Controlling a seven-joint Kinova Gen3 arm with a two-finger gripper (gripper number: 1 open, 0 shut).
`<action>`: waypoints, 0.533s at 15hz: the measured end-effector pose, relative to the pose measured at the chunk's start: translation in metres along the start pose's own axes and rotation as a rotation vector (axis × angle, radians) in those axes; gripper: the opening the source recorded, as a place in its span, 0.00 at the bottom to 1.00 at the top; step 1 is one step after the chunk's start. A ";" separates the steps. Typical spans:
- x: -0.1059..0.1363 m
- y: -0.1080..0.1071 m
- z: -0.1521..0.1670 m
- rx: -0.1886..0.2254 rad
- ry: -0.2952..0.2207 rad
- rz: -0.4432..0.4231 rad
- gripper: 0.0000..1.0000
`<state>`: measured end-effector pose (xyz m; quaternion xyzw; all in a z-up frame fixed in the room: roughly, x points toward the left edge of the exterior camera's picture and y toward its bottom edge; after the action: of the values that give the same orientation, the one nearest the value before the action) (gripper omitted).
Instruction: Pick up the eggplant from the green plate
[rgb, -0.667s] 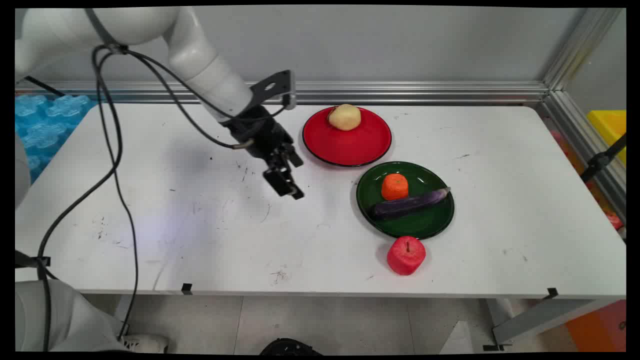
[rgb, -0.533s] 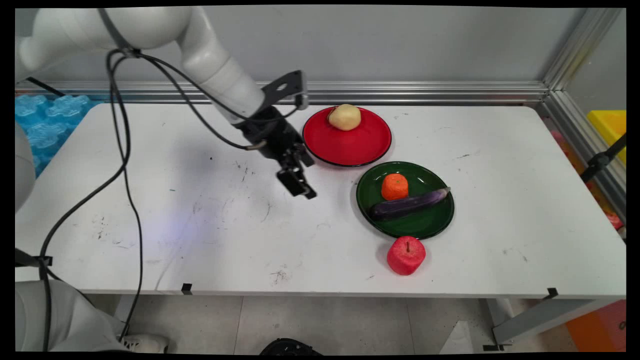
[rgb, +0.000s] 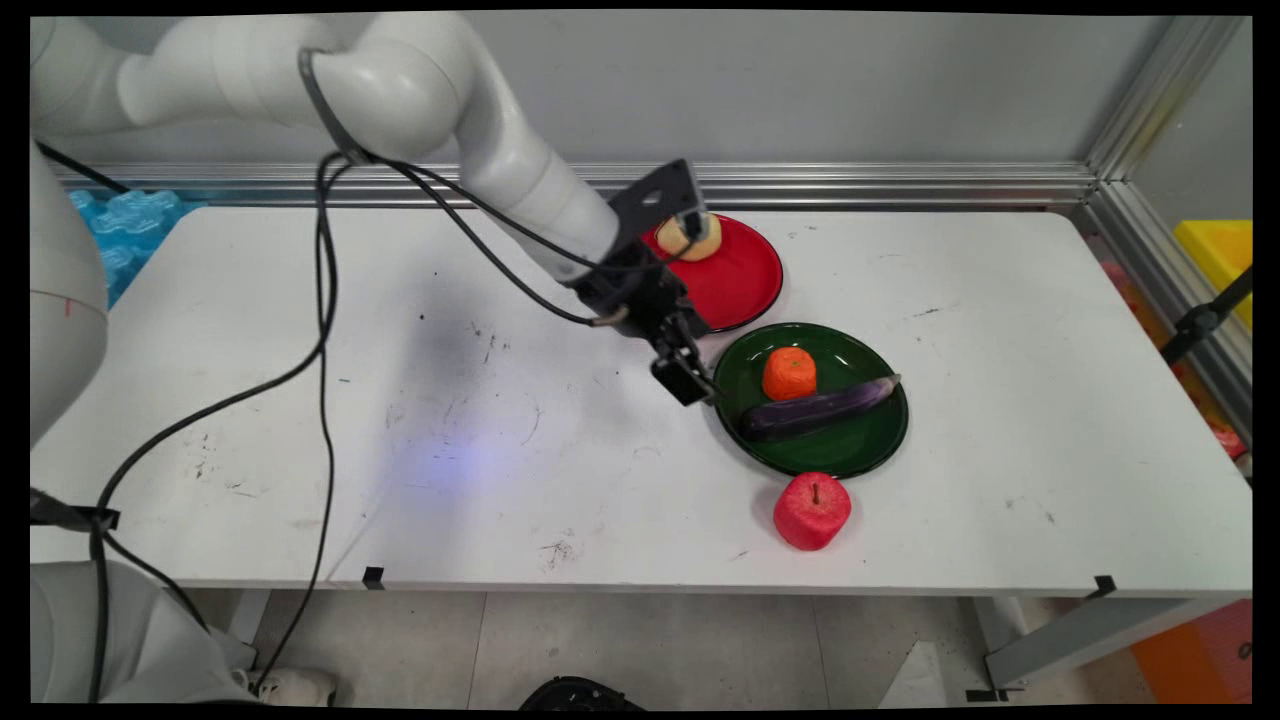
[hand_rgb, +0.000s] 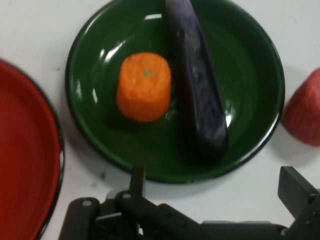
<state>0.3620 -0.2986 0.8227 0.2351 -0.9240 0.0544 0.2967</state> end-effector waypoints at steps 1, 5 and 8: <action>0.002 0.004 0.008 0.006 0.009 0.002 1.00; 0.011 0.017 0.039 0.033 0.042 0.004 1.00; 0.015 0.023 0.060 0.055 0.061 -0.004 1.00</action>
<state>0.3091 -0.2987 0.7831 0.2434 -0.9121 0.0864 0.3184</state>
